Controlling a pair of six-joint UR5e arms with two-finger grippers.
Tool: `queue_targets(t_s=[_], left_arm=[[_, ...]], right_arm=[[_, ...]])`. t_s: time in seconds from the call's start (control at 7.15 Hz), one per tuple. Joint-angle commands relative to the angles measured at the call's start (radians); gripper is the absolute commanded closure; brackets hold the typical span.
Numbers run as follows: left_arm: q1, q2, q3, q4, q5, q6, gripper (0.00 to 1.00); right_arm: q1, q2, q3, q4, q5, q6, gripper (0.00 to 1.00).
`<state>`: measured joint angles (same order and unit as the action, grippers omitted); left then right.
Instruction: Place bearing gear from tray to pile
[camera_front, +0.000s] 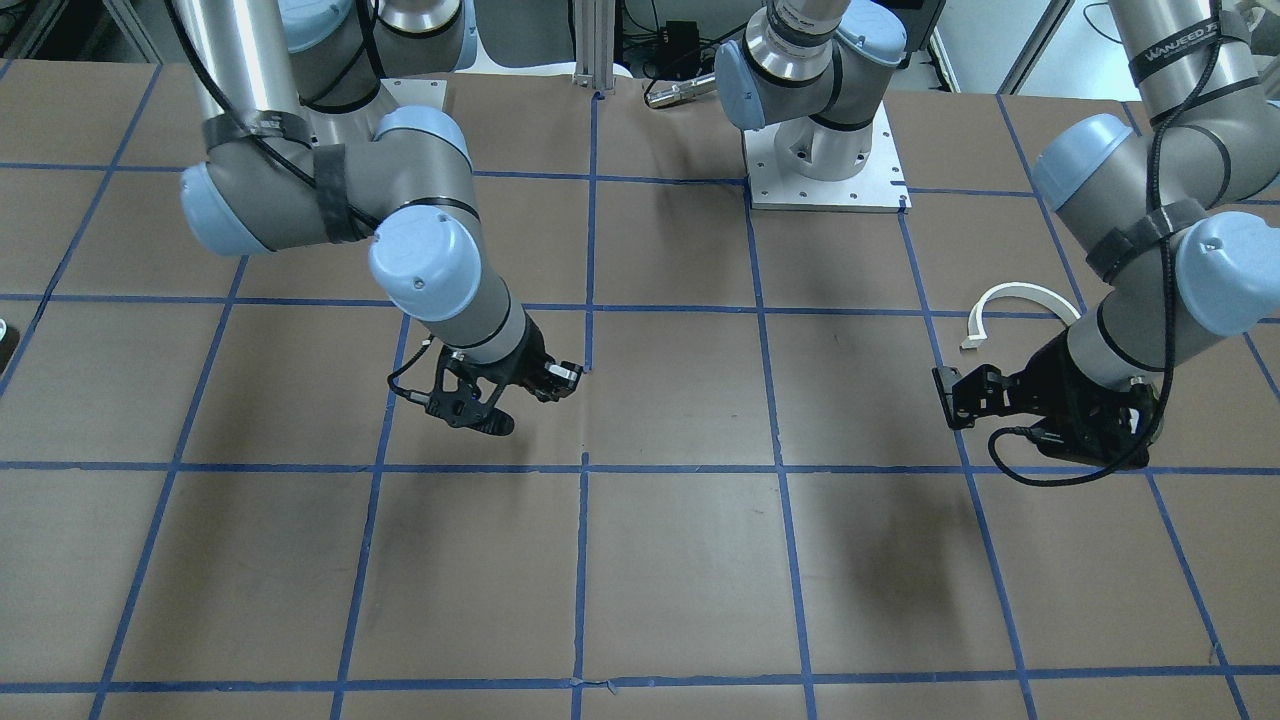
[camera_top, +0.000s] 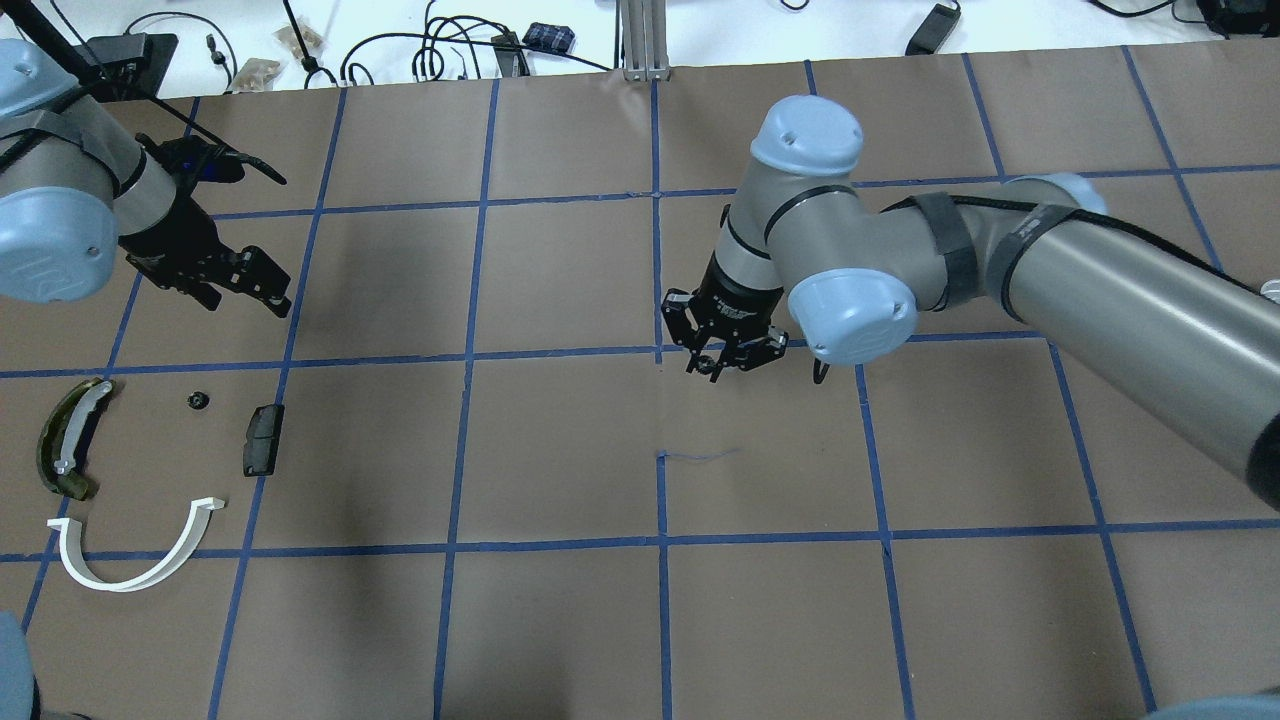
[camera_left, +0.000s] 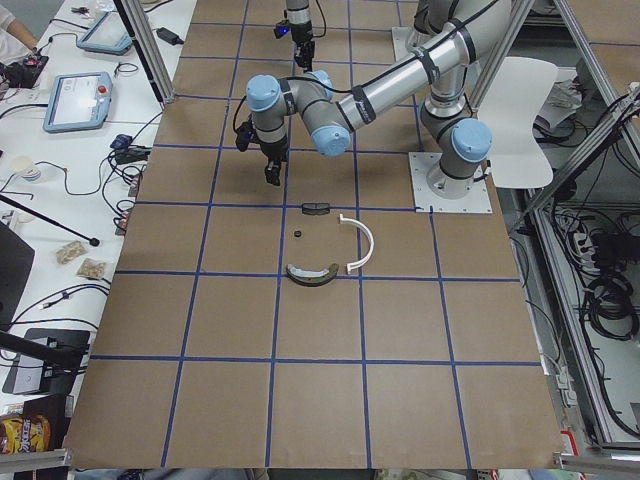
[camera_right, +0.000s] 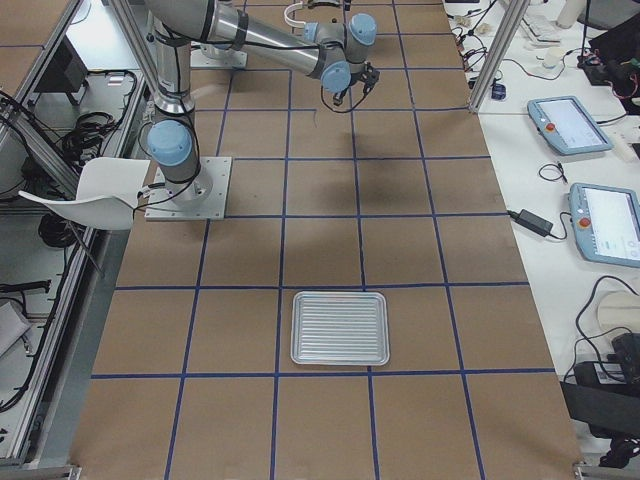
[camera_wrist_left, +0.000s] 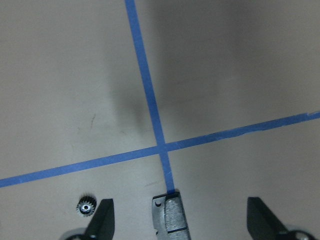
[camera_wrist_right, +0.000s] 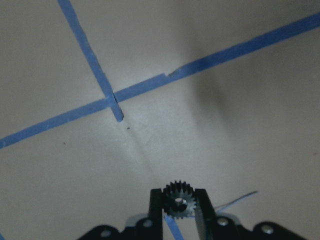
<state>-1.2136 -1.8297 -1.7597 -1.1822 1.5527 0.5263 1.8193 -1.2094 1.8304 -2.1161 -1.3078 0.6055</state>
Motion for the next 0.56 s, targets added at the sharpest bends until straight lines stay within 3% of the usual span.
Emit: queue_targets(t_s=[0.0, 0.28, 0.42], left_arm=[[-0.046, 0.003, -0.006, -0.002, -0.014, -0.084, 0.07], [-0.133, 0.001, -0.009, -0.002, -0.017, -0.159, 0.07], [-0.177, -0.005, -0.010, -0.004, -0.017, -0.292, 0.00]], right_arm=[[0.054, 0.071, 0.065, -0.187, 0.012, 0.078, 1.00], [0.075, 0.080, 0.061, -0.196, 0.030, 0.103, 1.00], [0.075, 0.080, 0.059, -0.205, 0.028, 0.093, 0.37]])
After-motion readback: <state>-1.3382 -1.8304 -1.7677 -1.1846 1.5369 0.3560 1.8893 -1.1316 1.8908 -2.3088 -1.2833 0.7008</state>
